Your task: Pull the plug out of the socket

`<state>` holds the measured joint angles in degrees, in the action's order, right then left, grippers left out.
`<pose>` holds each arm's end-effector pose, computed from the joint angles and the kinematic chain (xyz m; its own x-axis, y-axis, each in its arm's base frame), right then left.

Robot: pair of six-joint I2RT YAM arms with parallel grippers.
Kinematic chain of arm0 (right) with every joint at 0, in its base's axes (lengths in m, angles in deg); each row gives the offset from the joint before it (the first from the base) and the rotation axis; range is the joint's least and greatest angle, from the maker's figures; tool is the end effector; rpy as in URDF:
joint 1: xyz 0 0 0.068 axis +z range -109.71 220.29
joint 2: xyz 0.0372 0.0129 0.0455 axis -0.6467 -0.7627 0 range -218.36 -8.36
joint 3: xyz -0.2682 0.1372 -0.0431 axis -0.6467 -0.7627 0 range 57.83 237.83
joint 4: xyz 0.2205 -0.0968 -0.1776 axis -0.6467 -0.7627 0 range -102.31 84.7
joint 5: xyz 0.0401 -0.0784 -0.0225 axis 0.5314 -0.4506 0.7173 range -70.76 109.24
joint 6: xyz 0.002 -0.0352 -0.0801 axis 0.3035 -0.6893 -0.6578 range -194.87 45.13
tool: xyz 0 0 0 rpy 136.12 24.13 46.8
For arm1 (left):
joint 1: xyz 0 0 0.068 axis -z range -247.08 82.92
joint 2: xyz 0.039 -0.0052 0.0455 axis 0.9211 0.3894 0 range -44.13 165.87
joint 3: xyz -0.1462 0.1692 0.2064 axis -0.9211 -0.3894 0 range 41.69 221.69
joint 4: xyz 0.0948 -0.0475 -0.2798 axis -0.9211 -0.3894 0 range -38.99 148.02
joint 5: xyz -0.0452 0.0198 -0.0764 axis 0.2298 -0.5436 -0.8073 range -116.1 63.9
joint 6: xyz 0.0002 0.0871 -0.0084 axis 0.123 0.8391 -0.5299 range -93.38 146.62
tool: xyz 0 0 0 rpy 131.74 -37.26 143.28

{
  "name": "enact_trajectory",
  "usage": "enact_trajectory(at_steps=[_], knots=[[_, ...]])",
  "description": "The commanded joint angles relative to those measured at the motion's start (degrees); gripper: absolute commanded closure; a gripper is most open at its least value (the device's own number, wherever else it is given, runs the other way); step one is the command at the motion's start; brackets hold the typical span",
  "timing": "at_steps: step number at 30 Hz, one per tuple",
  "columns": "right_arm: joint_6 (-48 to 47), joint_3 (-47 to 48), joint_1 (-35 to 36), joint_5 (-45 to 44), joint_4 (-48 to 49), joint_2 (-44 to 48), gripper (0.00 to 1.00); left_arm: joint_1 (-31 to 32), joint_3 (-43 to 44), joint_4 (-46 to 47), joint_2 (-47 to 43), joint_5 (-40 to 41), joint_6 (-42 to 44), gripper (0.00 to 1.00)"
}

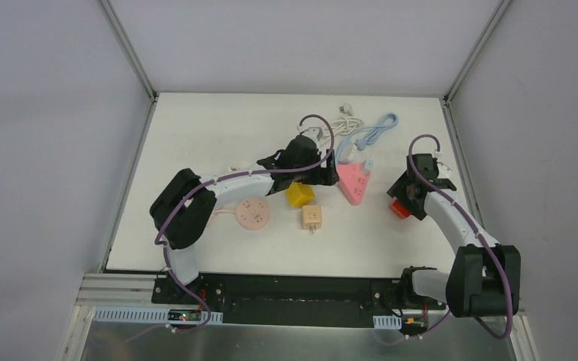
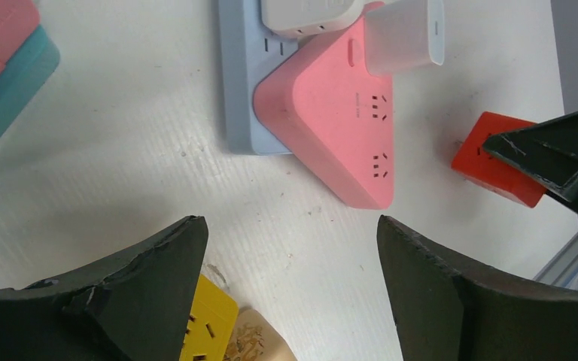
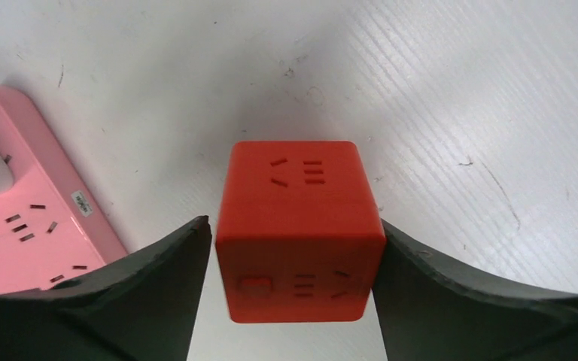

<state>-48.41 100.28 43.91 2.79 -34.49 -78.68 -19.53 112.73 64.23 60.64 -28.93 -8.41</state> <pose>0.2816 -0.0042 0.1879 -0.7083 0.3834 -0.5927 0.4566 0.8892 0.0296 0.3348 -0.3717 0.2219 -0.6952 -0.0892 -0.7132 0.4487 0.7213 -0.5276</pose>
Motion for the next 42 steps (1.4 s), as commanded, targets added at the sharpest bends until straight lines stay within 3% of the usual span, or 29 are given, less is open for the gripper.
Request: enact_trajectory(at_steps=[1, 5, 8, 14, 22, 29, 35, 42], knots=[[0.1, 1.8, -0.3, 0.6, 0.5, 1.8, 0.16, -0.1, -1.5, 4.9, -2.6, -0.1, 2.4, 0.13], [-2.1, 6.2, -0.4, 2.3, -1.8, 3.2, 0.01, -0.1, 1.1, 1.4, -2.0, 1.1, 2.9, 0.07], [-4.8, 9.5, -0.3, 4.5, -1.5, 4.4, 0.02, -0.1, 5.8, -3.9, -0.3, 2.5, 3.1, 0.07], [-5.4, 13.5, -0.3, 23.9, 4.8, 0.5, 0.01, -0.1, 21.6, -16.6, 8.2, 1.8, 4.6, 0.11], [-1.8, 17.2, 1.5, 26.4, 10.2, -12.3, 0.11, -0.1, 28.3, -20.5, 16.9, 4.1, -1.2, 0.14], [-2.4, 20.3, 3.6, 24.9, 12.1, -20.3, 0.33, -0.2, 27.6, -19.8, 19.3, 5.3, -2.0, 0.16], [-3.0, 22.1, 4.6, 21.6, 13.3, -24.1, 0.46, -0.3, 26.5, -17.0, 20.1, 3.2, -3.2, 0.16], [-5.5, 24.0, 5.9, 24.0, 11.4, -27.0, 0.88, -0.4, 25.7, -18.7, 20.8, 5.2, -6.6, 0.18]])
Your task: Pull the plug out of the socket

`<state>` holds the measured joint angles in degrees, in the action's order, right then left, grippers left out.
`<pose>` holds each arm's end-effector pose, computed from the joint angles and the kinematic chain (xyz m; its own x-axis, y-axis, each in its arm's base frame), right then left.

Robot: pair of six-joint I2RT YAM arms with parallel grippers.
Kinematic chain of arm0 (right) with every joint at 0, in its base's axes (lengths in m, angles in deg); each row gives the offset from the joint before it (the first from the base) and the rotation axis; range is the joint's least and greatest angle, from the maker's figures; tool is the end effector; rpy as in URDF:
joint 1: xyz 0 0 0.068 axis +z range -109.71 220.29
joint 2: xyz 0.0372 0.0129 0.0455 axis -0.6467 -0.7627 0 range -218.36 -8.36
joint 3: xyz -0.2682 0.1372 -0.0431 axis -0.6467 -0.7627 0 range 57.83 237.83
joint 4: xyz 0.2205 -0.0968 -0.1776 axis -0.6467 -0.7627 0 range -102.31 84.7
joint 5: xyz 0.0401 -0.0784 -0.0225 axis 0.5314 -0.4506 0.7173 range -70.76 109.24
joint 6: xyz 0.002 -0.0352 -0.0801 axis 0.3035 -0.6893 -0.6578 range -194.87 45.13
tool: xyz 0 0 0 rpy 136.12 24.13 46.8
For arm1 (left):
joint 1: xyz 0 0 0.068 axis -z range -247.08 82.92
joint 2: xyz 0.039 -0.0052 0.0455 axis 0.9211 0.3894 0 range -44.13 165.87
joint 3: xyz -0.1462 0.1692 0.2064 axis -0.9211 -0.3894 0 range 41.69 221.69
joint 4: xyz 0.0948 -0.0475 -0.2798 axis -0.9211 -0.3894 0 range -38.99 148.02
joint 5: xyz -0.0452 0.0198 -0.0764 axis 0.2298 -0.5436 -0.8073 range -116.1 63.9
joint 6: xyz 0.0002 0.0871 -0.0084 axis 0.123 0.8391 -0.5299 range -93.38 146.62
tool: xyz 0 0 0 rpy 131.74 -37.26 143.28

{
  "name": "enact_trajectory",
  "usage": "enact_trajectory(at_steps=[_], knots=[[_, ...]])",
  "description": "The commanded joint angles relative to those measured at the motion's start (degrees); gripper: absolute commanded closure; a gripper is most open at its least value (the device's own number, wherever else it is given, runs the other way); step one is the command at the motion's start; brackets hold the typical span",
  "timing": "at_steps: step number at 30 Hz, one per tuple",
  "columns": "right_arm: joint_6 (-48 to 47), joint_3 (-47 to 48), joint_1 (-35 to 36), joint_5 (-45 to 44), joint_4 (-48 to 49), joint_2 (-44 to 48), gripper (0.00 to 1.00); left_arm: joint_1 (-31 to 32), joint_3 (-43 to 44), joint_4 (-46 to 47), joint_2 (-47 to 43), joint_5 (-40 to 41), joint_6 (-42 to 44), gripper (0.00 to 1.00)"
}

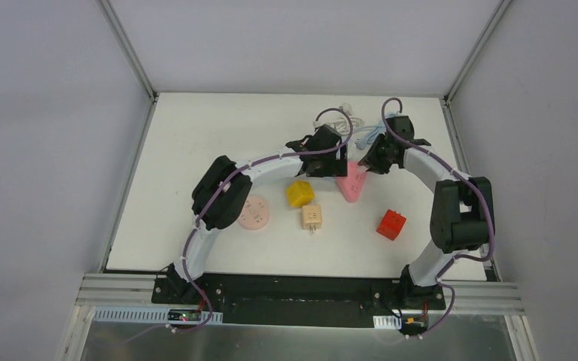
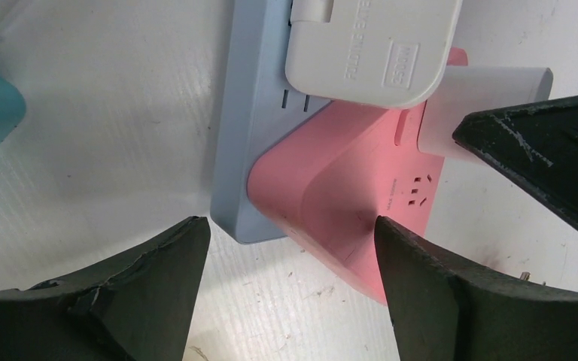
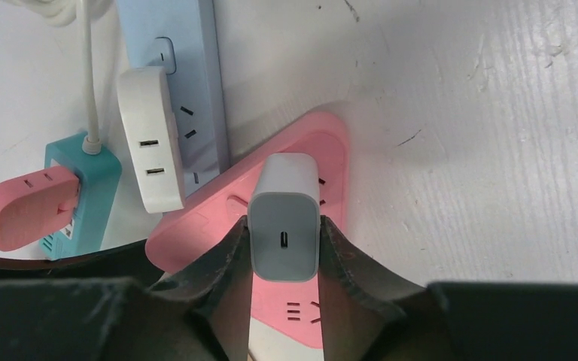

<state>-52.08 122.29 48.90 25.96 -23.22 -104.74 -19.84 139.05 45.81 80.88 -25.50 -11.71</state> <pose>0.4178 0.0724 0.1929 -0.7831 0.2706 -0.5600 0.0868 0.9391 0.3324 0.3989 -0.4302 0.1801 -0.7932 -0.0555 -0.6064 0.3018 0.8291 -0.4707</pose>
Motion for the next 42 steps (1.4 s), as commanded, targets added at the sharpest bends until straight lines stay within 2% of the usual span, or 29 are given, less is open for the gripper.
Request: enact_trajectory(at_steps=[1, 3, 6, 12, 16, 19, 25, 29, 31, 34, 35, 39, 42], knots=[[-3.3, 1.3, 1.0, 2.2, 0.8, -0.5, 0.91, -0.1, -0.2, -1.5, 0.9, 1.8, -4.4, 0.19], [-6.8, -1.2, 1.0, 6.3, 3.6, 1.4, 1.00, -0.1, 0.7, -3.0, 1.8, 0.3, -5.6, 0.21], [-12.2, -2.5, 0.7, 11.8, 4.3, 3.1, 1.00, -0.1, -0.5, -2.4, 2.4, -1.2, -7.9, 0.24], [-15.6, 1.0, -0.2, 19.2, -3.2, 1.7, 1.00, -0.1, -4.6, 3.1, 1.4, -4.5, -9.3, 0.25], [-15.8, 0.6, -0.2, 18.4, -6.3, 2.2, 1.00, -0.1, -7.7, 6.8, -0.4, -4.9, -8.4, 0.21], [-15.7, -0.5, -0.2, 17.1, -7.2, 3.8, 1.00, 0.0, -9.0, 8.2, -1.4, -4.7, -7.8, 0.12], [-15.7, 0.3, -0.6, 15.1, -9.0, 4.8, 1.00, -0.1, -10.0, 9.1, -2.4, -3.4, -6.6, 0.07], [-16.1, 1.1, -0.7, 15.7, -9.2, 3.9, 1.00, 0.0, -9.0, 9.1, -1.4, -4.6, -7.0, 0.12], [-15.6, 1.1, -0.7, 15.5, -8.4, 3.5, 1.00, 0.0, -8.0, 8.2, -0.8, -5.1, -7.3, 0.21], [-12.9, -0.7, -0.7, 14.3, -4.8, 3.8, 1.00, 0.0, -7.4, 6.3, -0.3, -5.5, -7.7, 0.40], [-11.6, -1.6, -0.6, 14.2, -3.1, 4.2, 0.97, 0.0, -7.7, 6.2, -0.3, -5.3, -8.0, 0.45], [-6.4, -4.7, -0.6, 11.7, 2.6, 5.0, 0.64, 0.3, -8.3, 6.0, -0.9, -4.9, -8.1, 0.54], [-4.8, -5.6, -0.4, 9.4, 4.2, 5.2, 0.51, 0.5, -8.3, 5.9, -0.9, -4.7, -7.8, 0.58]])
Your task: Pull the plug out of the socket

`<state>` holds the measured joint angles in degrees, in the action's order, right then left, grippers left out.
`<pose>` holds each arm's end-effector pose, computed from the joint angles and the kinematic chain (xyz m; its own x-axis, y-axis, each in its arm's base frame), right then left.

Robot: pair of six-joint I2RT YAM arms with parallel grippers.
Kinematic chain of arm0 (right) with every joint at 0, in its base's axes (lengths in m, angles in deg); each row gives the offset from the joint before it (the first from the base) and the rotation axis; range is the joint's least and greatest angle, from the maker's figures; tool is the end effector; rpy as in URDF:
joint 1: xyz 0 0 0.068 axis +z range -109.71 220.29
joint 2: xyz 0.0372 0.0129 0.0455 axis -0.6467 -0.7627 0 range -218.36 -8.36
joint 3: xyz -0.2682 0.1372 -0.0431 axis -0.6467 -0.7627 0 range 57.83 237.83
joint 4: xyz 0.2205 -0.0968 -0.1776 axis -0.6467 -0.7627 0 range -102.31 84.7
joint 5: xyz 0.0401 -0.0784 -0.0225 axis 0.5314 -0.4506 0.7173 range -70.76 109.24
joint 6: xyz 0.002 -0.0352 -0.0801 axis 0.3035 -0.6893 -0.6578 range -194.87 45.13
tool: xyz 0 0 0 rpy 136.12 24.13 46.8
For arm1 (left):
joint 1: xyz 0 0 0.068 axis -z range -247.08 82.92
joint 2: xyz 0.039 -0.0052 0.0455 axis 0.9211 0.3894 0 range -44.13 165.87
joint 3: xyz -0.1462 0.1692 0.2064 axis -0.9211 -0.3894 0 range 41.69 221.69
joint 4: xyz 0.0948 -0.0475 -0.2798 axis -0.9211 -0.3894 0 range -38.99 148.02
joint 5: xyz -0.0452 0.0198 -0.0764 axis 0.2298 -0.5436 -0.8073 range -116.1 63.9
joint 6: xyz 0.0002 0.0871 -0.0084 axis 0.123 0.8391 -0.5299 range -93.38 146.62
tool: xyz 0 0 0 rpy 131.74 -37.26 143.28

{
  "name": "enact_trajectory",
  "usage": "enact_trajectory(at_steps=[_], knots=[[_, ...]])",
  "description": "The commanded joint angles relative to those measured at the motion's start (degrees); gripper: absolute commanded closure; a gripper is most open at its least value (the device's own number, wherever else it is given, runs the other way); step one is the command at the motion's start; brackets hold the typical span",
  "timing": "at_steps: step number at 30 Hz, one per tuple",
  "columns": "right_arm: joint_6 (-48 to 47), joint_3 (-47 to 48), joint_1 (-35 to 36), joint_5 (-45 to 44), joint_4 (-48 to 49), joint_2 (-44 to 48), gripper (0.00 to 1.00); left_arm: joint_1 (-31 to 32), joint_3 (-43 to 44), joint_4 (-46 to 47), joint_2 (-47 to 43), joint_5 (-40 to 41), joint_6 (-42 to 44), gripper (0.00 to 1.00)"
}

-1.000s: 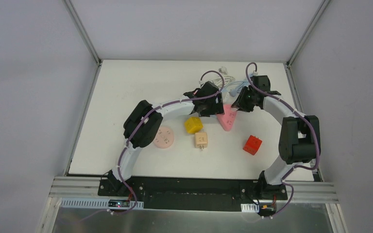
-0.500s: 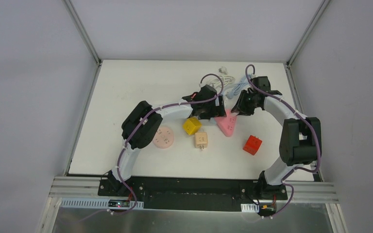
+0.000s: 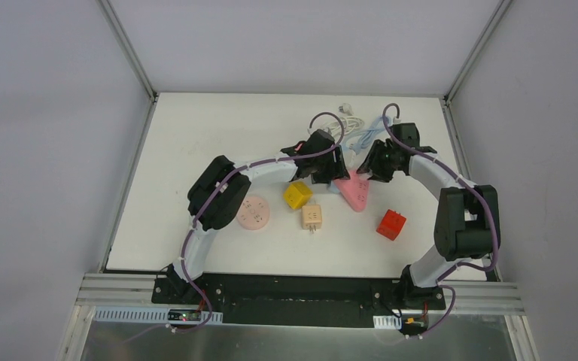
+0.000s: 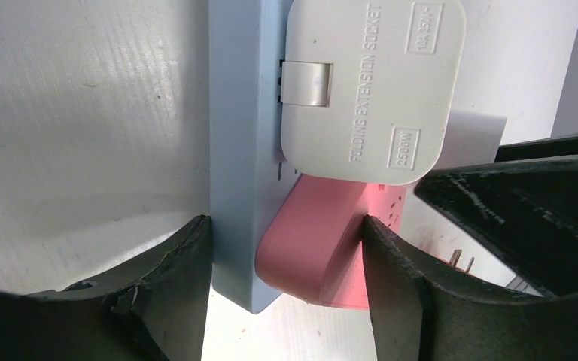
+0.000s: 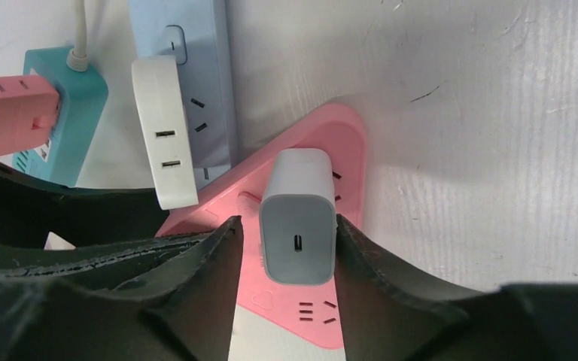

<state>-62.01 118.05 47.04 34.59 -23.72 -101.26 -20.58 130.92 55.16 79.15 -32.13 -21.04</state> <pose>0.3955 0.0675 0.1904 -0.8154 0.1197 -0.5664 -0.0994 0.9349 0.3407 0.3886 -0.4214 0.1608 -0.8543 -0.1675 -0.4921 0.2193 0.7421 -0.6334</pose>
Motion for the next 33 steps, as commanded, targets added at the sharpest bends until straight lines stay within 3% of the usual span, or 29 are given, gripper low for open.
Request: enact_trajectory(at_steps=[1, 3, 5, 10, 17, 26, 29, 31, 33], knots=[[5.1, -1.3, 1.7, -0.2, 4.8, 1.7, 0.49, 1.3, -0.2, -3.5, 0.9, 2.0, 1.7, 0.60], [5.0, -0.9, 1.9, -1.9, 4.3, 1.1, 0.45, 1.3, -0.3, -3.5, 0.9, 2.0, 1.7, 0.62], [4.5, 0.3, 1.9, -3.1, 2.7, 0.3, 0.49, 1.3, -0.4, -3.5, 0.9, 2.1, 1.9, 0.64], [3.8, 0.1, 1.6, -3.4, 3.1, 1.5, 1.00, 1.3, -0.5, -4.5, 0.8, 3.2, 1.8, 0.68], [6.1, 0.4, -1.0, 11.8, 5.8, 1.9, 1.00, 1.3, 0.3, -7.0, 1.1, 4.9, 1.4, 0.71], [-2.7, 2.9, 6.0, -11.2, -0.7, 2.7, 1.00, 1.4, 2.7, -11.6, 2.2, 7.4, 0.8, 0.75], [-0.3, 1.8, 2.5, -5.6, 0.7, 4.7, 1.00, 1.4, 4.0, -13.4, 2.9, 7.6, 0.7, 0.78], [3.9, 1.6, -3.0, 7.4, 2.2, 4.8, 1.00, 1.4, 4.5, -14.2, 3.4, 7.6, 0.6, 0.80], [6.7, 1.4, -4.2, 13.0, 3.5, 4.8, 1.00, 1.3, 4.9, -14.6, 3.6, 7.7, 0.6, 0.82]])
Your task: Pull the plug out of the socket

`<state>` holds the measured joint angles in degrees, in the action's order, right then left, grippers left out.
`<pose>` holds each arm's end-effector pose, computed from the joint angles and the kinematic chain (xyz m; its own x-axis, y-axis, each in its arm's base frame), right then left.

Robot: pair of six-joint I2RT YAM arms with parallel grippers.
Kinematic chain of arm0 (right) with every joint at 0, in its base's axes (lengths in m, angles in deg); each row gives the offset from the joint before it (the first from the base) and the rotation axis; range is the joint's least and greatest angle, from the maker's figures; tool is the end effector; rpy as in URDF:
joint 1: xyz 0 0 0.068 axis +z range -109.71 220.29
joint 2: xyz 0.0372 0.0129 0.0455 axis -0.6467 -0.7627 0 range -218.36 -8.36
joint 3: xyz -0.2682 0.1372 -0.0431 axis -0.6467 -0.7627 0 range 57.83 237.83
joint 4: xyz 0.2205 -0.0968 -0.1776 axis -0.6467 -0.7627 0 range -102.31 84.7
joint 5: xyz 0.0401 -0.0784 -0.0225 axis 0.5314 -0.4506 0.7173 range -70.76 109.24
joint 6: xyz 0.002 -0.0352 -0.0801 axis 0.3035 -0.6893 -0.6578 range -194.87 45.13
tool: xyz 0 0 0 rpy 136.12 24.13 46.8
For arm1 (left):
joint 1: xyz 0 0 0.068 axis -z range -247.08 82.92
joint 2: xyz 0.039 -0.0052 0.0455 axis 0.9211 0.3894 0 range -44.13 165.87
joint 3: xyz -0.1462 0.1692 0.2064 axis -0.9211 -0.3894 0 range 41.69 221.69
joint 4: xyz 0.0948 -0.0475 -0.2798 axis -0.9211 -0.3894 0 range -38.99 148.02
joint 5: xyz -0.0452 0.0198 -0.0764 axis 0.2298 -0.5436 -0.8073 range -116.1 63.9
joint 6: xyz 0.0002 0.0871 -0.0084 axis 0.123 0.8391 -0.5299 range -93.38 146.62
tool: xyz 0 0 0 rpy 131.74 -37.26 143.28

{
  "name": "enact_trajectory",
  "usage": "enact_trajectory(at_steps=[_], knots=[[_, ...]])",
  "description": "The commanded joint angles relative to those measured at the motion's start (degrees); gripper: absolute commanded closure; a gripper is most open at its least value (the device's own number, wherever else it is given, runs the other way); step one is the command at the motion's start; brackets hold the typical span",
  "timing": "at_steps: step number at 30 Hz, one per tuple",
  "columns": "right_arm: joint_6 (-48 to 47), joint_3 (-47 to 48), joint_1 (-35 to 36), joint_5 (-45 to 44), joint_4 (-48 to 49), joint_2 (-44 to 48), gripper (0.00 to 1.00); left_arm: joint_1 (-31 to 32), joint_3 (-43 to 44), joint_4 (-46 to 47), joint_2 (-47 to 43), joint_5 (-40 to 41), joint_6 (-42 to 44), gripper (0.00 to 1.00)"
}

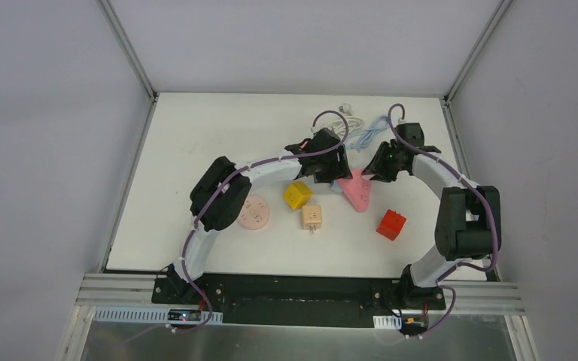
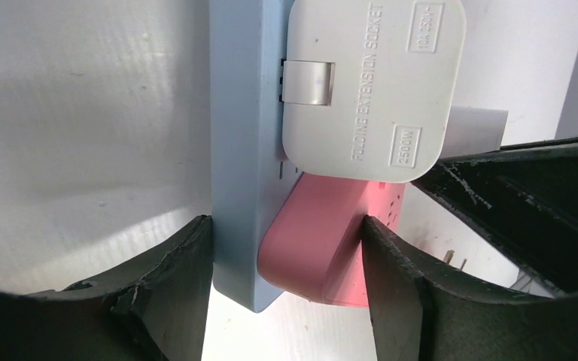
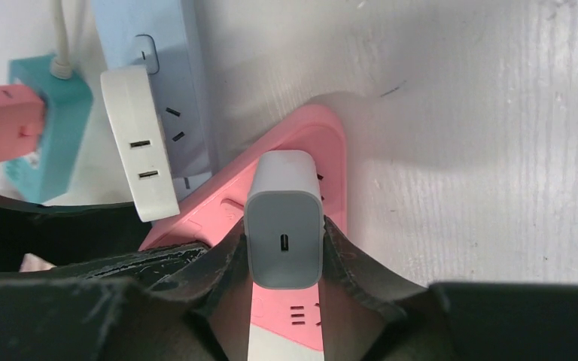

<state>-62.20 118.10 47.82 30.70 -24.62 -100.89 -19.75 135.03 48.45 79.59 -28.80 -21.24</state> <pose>0.3939 0.0676 0.1907 -0.8128 0.1094 -0.5722 -0.0744 0.9547 0.2883 0.3883 -0.4267 0.1705 -0.8547 -0.1655 -0.4921 0.1866 0.7866 -0.5886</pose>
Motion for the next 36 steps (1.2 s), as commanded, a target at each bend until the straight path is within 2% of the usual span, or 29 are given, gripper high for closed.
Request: enact_trajectory(at_steps=[1, 8, 17, 21, 27, 31, 34, 36], knots=[[7.1, 1.6, -4.7, 17.7, 4.3, 4.4, 1.00, 0.6, 0.9, -7.9, 3.3, 4.3, 0.8, 0.82], [0.6, 1.3, -0.7, 5.5, 1.8, 4.6, 1.00, 0.5, 1.4, -8.8, 3.7, 4.3, 0.6, 0.82], [-6.5, 1.6, -0.2, -0.5, 0.0, 7.7, 1.00, 0.5, 2.3, -9.5, 4.3, 4.2, 0.6, 0.87], [-7.6, 3.9, 3.1, -7.2, -3.9, 5.7, 1.00, 0.5, 2.3, -9.4, 4.4, 4.3, 0.7, 0.90], [-3.7, 2.5, -0.6, -1.5, -1.6, 8.9, 1.00, 0.5, 2.1, -9.3, 4.2, 4.3, 0.7, 0.89], [0.7, 1.7, -4.3, -1.2, 0.3, 12.5, 1.00, 0.5, 1.3, -7.6, 4.0, 3.4, 0.9, 0.88], [3.9, 0.8, -7.1, -3.5, 1.2, 14.6, 1.00, 0.4, -1.2, -3.5, 2.9, 1.3, 1.2, 0.82], [6.3, -0.3, -8.8, -5.0, 1.7, 15.6, 1.00, 0.2, -3.9, 0.3, 1.2, 0.3, 1.2, 0.72]])
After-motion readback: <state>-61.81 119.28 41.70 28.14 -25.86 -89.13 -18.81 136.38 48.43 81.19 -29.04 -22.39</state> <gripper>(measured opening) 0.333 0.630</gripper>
